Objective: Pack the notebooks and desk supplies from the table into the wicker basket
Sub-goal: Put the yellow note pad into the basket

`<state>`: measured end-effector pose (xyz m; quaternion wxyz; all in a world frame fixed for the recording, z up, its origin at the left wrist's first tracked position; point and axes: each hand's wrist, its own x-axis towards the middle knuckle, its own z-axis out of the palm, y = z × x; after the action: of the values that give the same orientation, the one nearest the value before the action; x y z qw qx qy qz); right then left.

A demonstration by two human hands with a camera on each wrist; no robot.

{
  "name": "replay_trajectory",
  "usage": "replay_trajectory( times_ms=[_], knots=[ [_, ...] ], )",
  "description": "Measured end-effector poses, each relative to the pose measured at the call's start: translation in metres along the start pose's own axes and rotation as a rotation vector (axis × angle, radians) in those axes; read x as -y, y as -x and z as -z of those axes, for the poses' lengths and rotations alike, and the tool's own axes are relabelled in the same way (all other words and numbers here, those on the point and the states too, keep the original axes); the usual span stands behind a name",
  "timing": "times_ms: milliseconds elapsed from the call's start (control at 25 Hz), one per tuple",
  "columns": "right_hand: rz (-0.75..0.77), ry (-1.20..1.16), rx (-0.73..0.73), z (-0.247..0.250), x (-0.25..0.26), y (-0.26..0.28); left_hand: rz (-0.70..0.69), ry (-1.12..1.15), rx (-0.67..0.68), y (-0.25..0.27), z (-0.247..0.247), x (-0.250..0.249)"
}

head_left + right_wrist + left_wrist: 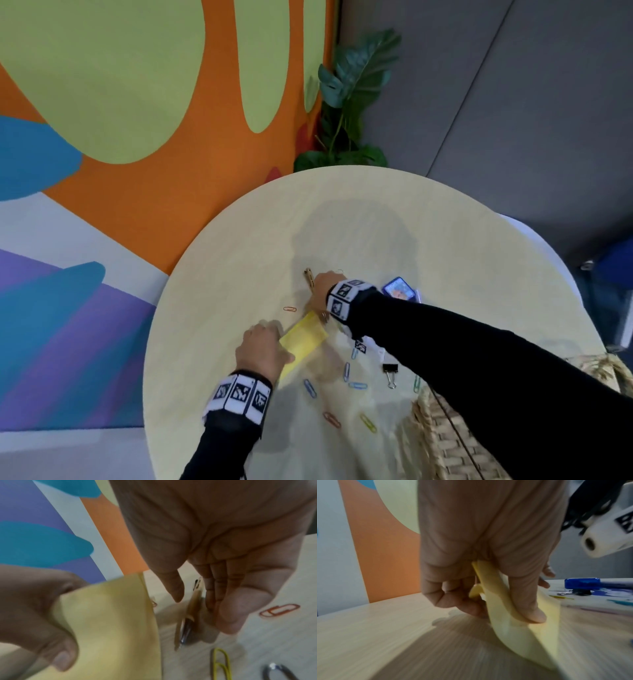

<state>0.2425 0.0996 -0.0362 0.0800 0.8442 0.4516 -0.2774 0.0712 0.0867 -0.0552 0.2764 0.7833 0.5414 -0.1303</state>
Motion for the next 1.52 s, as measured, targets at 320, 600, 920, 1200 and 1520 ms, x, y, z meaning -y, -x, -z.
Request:
replay_trajectory(
  times_ms=[320,600,920,1200,1520],
  knots=[
    [-0.101,-0.155,0.07,0.073,-0.042,0.023,-0.081,0.16,0.003,0.03,0.008,0.006],
    [0.067,-0.064,-0.083,0.068,-0.132,0.223,-0.135,0.375,-0.151,0.073,0.027,-0.023],
    [-0.267,-0.016,0.362,-0.059,-0.228,0.236,-0.498,0.337,-0.18,0.145,0.028,-0.078],
    [-0.234,0.089,0.401,-0.072,-0.227,0.221,-0.642,0.322,0.067,0.211,0.013,-0.113],
    [-0.23,-0.107,0.129,-0.051,-0.242,0.268,-0.565,-0.004,0.26,0.22,-0.047,-0.177]
  ],
)
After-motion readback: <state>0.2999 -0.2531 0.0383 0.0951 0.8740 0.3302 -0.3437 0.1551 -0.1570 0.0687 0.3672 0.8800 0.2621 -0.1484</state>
